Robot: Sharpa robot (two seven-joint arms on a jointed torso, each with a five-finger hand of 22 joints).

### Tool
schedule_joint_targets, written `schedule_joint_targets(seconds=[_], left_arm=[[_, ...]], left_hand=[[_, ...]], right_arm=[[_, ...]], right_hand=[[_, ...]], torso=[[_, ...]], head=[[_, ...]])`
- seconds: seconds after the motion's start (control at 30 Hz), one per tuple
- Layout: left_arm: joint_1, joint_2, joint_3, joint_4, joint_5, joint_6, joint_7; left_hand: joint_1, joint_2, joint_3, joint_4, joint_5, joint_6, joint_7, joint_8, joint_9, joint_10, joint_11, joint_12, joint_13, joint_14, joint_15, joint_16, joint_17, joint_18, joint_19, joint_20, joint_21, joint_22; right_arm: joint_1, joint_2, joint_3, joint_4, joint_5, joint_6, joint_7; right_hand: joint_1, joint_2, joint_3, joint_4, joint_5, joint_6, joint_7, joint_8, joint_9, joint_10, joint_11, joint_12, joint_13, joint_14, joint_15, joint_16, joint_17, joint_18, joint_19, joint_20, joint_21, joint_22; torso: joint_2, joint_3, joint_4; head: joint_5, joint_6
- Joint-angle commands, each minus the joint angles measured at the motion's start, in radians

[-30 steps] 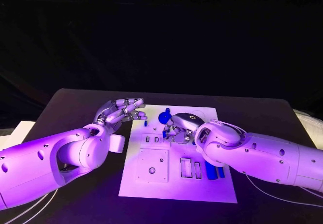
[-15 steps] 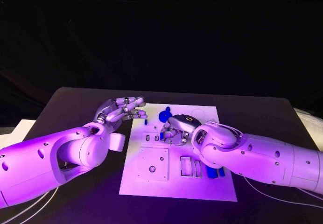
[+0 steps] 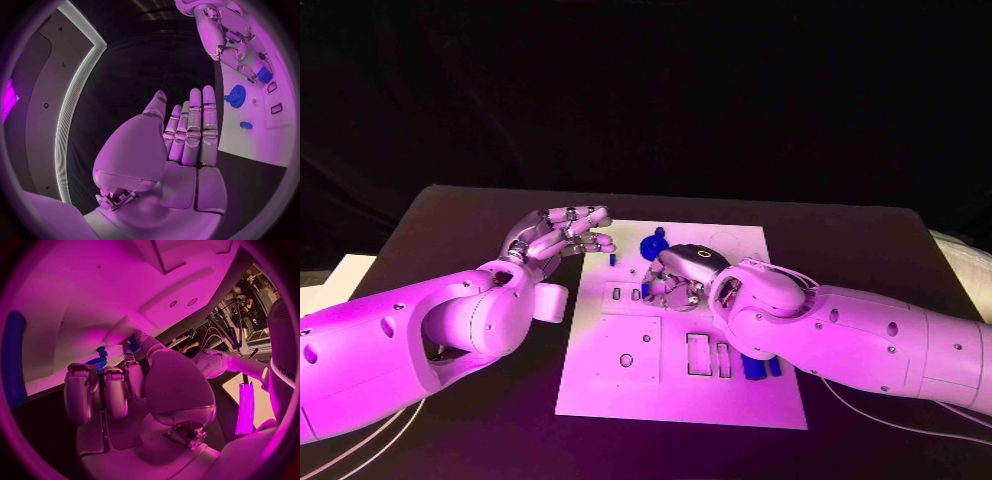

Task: Assemble the parts on the task board

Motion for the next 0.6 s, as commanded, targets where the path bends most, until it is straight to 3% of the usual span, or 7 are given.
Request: schedule_joint_targets(seconds=[0.03,0.6], left_arm=[[0.000,0.001,0.001,0.001,0.000,0.020,0.004],[0.000,0.001,0.001,0.001,0.000,0.021,0.002]], left_hand=[[0.006,0.003,0.002,-0.008,0.000,-0.003,-0.006,-0.006,0.000,-0.001,-0.001,-0.006,0.000,-0.006,0.002,-0.006,0.003,0.010,-0.006,0.001,0.005,0.002],[0.006,0.003,0.002,-0.008,0.000,-0.003,-0.006,-0.006,0.000,-0.001,-0.001,-0.006,0.000,-0.006,0.002,-0.006,0.003,0.010,-0.006,0.001,0.005,0.002]], right_arm=[[-0.007,-0.002,-0.005,-0.004,-0.015,0.048,-0.024],[-0.007,-0.004,-0.005,-0.002,-0.019,0.040,-0.034]], right_hand=[[-0.009,-0.003,0.000,0.008,-0.006,0.002,0.002,-0.003,0.001,-0.005,0.000,-0.004,0.099,0.092,-0.003,-0.007,0.196,-0.006,-0.003,-0.005,0.003,0.038],[-0.041,-0.043,-0.015,0.016,-0.006,-0.069,0.030,-0.035,-0.016,-0.032,0.024,-0.053,0.069,0.089,0.016,-0.014,0.183,-0.006,-0.005,0.011,0.000,0.034]], torso=[[0.000,0.0003,0.0001],[0.000,-0.0002,0.0000]], head=[[-0.001,0.000],[-0.003,0.000]])
